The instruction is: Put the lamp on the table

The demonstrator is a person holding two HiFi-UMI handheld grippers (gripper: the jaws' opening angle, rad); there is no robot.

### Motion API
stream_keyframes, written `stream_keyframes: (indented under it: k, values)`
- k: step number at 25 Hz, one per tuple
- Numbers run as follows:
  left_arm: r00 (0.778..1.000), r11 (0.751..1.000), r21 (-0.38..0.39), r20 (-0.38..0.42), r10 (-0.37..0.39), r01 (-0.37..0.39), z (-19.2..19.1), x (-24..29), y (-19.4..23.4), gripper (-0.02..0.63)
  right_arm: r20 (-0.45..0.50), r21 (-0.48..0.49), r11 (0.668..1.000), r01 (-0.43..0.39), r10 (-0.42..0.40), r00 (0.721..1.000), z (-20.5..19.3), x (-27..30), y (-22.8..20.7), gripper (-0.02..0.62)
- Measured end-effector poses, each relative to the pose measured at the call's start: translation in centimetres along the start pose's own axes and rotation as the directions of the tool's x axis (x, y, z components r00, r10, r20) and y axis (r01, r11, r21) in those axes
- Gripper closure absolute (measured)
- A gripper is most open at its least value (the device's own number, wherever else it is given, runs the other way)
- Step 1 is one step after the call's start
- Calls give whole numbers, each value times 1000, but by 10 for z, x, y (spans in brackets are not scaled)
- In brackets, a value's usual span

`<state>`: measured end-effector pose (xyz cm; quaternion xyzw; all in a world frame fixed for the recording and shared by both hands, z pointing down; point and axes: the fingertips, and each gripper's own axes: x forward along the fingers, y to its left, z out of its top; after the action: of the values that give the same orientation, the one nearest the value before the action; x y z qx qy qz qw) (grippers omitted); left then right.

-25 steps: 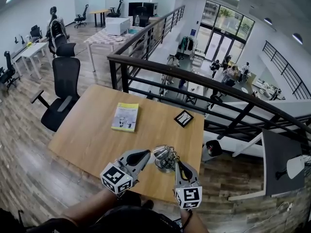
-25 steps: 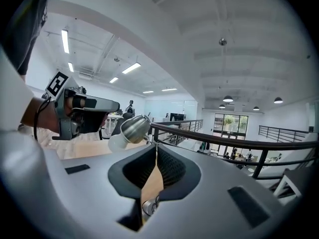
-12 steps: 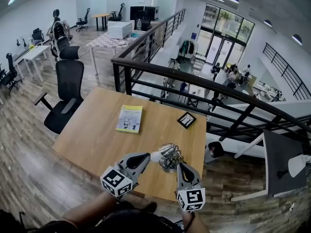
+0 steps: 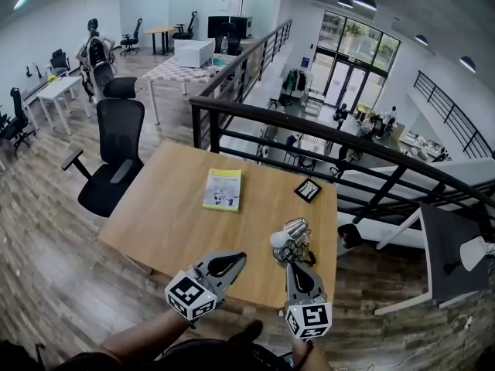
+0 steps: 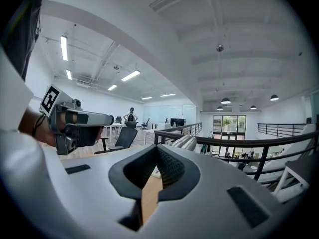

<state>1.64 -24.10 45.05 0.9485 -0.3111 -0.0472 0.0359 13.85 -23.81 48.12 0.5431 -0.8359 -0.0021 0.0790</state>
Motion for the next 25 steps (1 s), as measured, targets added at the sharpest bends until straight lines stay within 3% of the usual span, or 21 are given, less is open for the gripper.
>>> stream_keyframes:
  k: [14,25]
  values:
    - [998,998,-20,3,-60,60,0,-127,-46,598,16,39,999,18,-19,1000,9,-74,133,578]
    - [995,995,-29,30,-95,96,2,-140,-112,598,45,12,999,44,-45,998,23,-145,141,578]
